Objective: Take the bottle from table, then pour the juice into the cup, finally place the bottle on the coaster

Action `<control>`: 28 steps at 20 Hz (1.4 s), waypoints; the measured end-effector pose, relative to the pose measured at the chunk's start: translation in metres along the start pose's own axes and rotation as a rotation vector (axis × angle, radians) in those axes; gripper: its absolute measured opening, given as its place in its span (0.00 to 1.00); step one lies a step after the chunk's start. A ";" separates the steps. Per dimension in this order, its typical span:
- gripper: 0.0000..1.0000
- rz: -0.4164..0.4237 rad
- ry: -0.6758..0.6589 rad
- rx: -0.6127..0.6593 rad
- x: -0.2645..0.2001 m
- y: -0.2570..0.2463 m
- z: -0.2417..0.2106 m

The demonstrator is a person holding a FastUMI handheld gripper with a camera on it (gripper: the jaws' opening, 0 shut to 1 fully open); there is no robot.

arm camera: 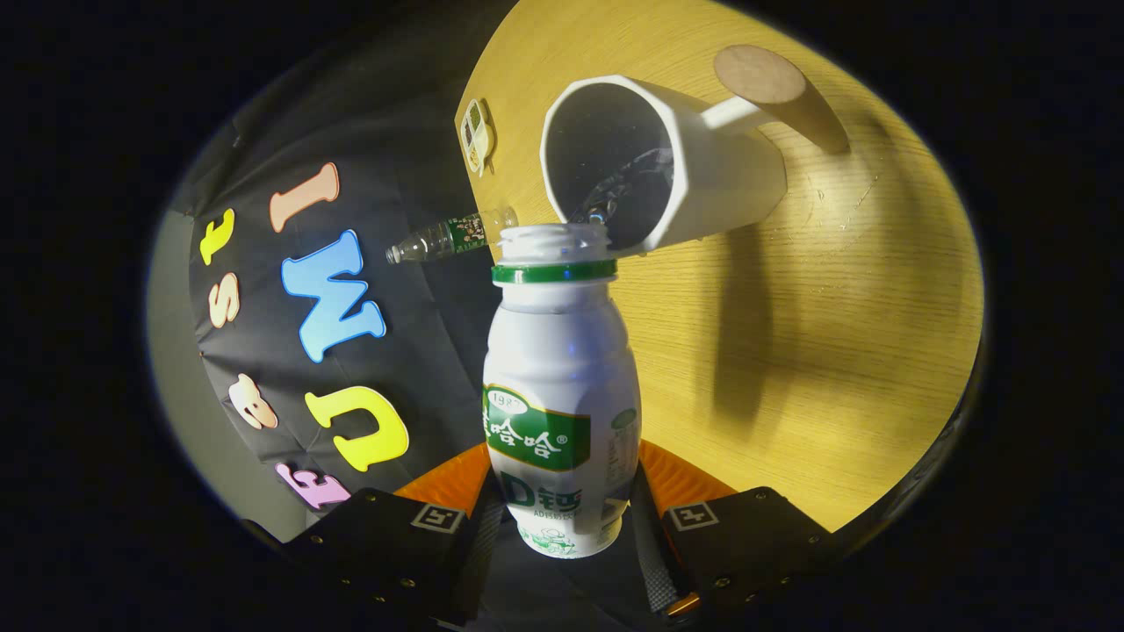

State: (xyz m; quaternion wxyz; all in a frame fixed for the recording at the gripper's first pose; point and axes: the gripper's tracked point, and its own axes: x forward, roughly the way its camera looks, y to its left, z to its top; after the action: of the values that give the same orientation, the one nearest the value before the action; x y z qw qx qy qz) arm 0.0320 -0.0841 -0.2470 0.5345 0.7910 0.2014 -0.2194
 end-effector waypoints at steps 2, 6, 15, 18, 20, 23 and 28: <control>0.69 0.000 0.001 0.005 0.000 0.000 0.000; 0.69 -0.011 0.001 0.037 -0.001 0.001 0.001; 0.69 -0.043 0.038 0.105 -0.007 0.000 0.001; 0.69 -0.054 0.055 0.120 -0.008 0.000 -0.001; 0.69 -0.066 0.067 0.129 -0.009 -0.001 -0.002; 0.69 -0.086 0.080 0.147 -0.011 0.000 0.000; 0.69 -0.102 0.086 0.167 -0.014 -0.001 0.001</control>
State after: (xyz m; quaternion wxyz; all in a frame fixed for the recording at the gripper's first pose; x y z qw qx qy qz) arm 0.0195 -0.0860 -0.2402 0.4458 0.8300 0.2454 -0.2283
